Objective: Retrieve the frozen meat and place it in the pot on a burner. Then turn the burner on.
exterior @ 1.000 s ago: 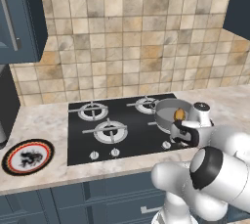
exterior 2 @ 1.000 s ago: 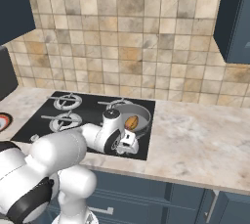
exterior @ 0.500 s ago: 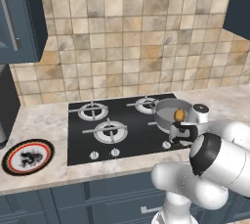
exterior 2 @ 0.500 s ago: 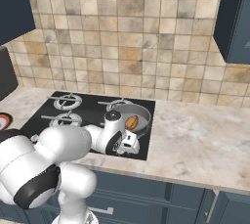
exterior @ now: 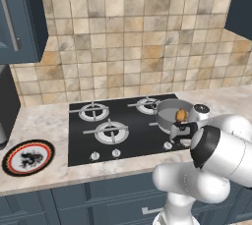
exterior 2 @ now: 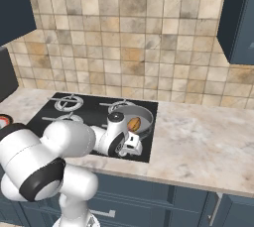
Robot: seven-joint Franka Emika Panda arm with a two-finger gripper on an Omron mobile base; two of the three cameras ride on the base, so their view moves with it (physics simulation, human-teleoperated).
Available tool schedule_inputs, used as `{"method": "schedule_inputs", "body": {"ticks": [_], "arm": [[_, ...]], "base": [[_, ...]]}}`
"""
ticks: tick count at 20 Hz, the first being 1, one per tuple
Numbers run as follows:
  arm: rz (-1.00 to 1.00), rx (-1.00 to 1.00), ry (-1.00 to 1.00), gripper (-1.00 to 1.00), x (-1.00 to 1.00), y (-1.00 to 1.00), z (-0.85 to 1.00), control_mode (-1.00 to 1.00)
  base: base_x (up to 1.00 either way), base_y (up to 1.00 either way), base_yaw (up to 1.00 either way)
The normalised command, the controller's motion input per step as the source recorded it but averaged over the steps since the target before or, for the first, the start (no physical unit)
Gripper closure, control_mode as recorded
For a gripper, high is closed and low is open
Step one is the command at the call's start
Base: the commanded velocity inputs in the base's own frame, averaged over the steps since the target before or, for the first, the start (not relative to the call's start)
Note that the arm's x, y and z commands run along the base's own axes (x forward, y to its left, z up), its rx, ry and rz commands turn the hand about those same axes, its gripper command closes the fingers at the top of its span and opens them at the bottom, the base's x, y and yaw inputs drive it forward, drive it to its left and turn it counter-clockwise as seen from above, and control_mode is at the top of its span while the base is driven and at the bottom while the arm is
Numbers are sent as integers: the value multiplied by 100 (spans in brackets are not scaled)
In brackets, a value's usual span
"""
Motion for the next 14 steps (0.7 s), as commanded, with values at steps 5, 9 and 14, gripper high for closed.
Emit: {"method": "schedule_inputs", "body": {"ticks": [5, 9, 14], "arm": [[0, 0, 0, 100, 0, 0, -3, -100], [0, 0, 0, 100, 0, 0, -3, -100], [0, 0, 0, 100, 0, 0, -3, -100]], "base": [[0, 0, 0], [0, 0, 0], [0, 0, 0]]}}
